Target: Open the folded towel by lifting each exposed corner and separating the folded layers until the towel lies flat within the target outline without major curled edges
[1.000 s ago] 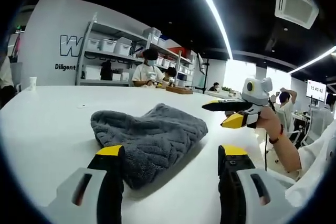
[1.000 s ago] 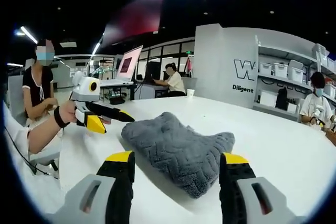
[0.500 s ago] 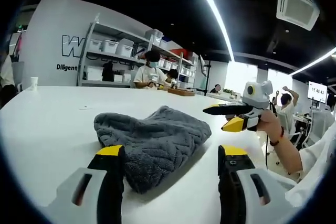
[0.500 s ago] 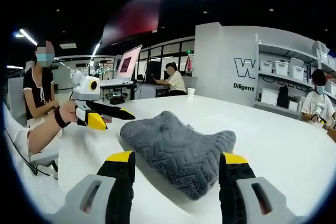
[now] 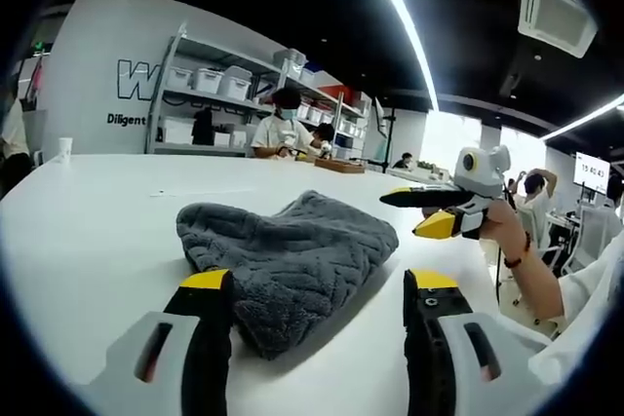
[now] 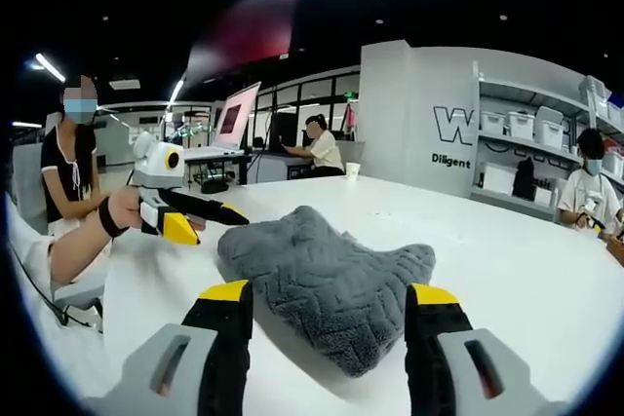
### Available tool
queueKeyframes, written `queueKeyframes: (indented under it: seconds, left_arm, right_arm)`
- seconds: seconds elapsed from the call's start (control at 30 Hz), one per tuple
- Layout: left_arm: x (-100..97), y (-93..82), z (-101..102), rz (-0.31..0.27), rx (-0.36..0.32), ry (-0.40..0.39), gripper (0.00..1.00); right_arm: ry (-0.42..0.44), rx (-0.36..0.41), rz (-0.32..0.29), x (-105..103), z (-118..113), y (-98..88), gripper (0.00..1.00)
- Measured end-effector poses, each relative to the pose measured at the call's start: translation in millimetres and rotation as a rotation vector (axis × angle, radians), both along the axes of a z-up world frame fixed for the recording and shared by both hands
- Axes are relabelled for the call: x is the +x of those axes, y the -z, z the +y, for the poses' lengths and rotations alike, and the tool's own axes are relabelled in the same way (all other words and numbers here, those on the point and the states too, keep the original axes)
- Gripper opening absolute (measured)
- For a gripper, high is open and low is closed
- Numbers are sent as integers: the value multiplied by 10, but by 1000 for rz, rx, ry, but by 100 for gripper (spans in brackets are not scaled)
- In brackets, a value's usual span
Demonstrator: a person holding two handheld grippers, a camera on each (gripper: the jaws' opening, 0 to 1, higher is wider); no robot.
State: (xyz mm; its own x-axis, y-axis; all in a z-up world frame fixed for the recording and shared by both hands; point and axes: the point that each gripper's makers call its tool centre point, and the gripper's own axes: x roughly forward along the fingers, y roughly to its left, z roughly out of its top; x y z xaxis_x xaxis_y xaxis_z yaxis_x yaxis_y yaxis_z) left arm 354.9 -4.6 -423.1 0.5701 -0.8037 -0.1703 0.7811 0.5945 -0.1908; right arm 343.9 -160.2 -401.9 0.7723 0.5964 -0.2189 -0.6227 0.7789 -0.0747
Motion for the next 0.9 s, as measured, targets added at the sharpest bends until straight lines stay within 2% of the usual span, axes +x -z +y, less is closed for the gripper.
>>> queueKeyframes:
  seconds: [0.33,0.77,0.9]
  left_arm:
    - [31,-81,-26,-11,-17,-11,67]
    - [51,11,-36,10,1,-20,68]
    - [69,-5,-27,12,-12,-29,68]
  right_arm:
    - [5,-5,5,-38,30,3,60]
    - [8,-9,13,-16,118,42,58]
    - [27,1,20,15,98,64,56]
